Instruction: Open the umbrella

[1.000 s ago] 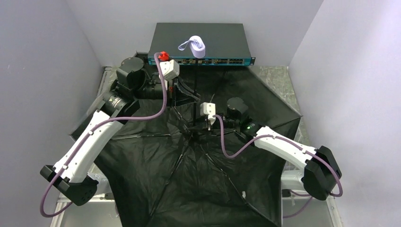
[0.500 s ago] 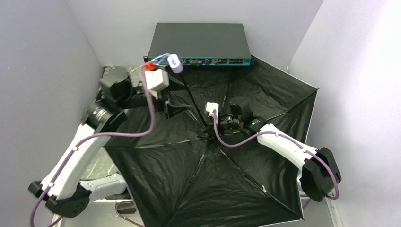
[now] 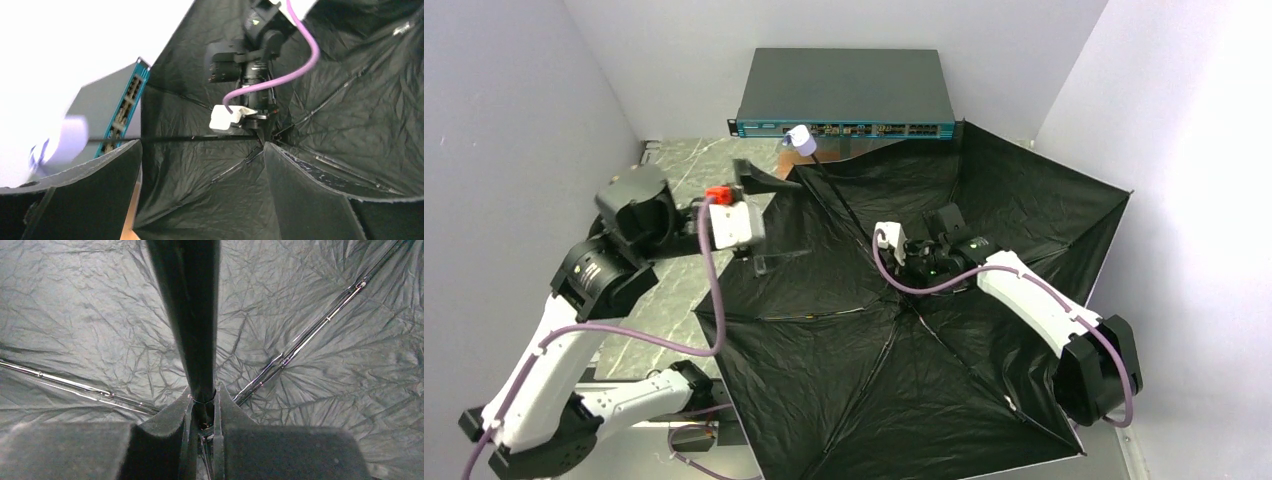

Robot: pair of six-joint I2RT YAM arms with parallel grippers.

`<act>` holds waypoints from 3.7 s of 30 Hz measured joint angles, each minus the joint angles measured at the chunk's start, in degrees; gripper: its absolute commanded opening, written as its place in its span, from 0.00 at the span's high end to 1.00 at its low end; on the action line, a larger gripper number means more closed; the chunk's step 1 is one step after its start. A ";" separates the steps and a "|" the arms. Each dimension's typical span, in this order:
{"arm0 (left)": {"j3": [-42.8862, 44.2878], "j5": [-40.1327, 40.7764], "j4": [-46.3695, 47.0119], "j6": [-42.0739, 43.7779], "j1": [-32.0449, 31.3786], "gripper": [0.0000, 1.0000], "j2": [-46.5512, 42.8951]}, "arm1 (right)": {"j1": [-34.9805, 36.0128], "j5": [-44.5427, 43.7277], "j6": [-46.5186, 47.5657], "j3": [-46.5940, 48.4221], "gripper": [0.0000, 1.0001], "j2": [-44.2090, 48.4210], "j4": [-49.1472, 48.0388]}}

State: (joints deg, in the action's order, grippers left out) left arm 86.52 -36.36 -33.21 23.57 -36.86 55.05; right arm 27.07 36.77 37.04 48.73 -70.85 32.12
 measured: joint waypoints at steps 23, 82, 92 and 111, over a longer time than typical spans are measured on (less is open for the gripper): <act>-11.85 42.29 2.36 71.87 -21.40 0.46 15.19 | 1.97 -1.77 1.79 12.92 1.00 -5.07 15.54; 38.23 34.95 4.98 -6.58 -7.39 1.00 54.90 | 2.69 4.68 -34.93 63.39 0.09 1.64 -25.22; 39.06 22.64 0.96 -15.85 1.25 1.00 55.45 | 13.35 -0.79 -6.69 25.46 0.21 20.79 -13.66; 35.19 13.14 12.48 -37.62 9.90 1.00 50.10 | 16.02 -16.39 -12.90 32.79 0.16 13.20 -19.02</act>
State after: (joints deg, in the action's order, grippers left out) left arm 121.71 -23.22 -20.73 -14.04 -26.96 105.14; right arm 43.09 20.38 24.14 81.52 -57.65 13.10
